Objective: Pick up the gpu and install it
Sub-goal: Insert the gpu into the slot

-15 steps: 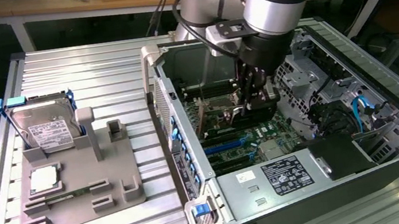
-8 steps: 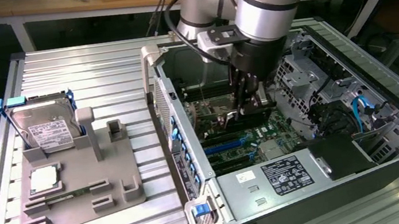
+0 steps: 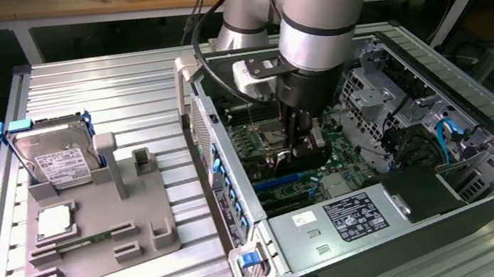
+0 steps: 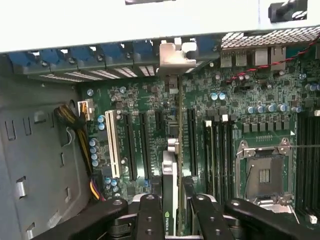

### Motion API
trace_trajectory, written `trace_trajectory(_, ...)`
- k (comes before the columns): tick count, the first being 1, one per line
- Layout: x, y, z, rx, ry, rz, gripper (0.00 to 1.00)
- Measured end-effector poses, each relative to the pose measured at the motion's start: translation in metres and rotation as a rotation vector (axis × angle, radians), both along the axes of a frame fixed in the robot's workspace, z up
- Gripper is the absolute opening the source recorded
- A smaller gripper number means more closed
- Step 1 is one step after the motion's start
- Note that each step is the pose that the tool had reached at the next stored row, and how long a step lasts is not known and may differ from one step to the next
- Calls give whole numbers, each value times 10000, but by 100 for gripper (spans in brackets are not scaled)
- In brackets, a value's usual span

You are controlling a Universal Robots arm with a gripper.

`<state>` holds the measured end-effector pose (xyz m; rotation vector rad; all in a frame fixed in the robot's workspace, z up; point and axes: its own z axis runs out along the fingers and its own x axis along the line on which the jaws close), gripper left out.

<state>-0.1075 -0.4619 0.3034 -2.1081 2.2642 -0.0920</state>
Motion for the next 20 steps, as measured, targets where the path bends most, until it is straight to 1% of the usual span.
trace_trajectory(1, -76, 0, -15, -1, -4, 8, 27)
trace_trajectory(2, -85, 0, -39, -1, -4, 6, 27)
trace_trajectory(20, -135, 0, -134, 5, -5, 8, 27)
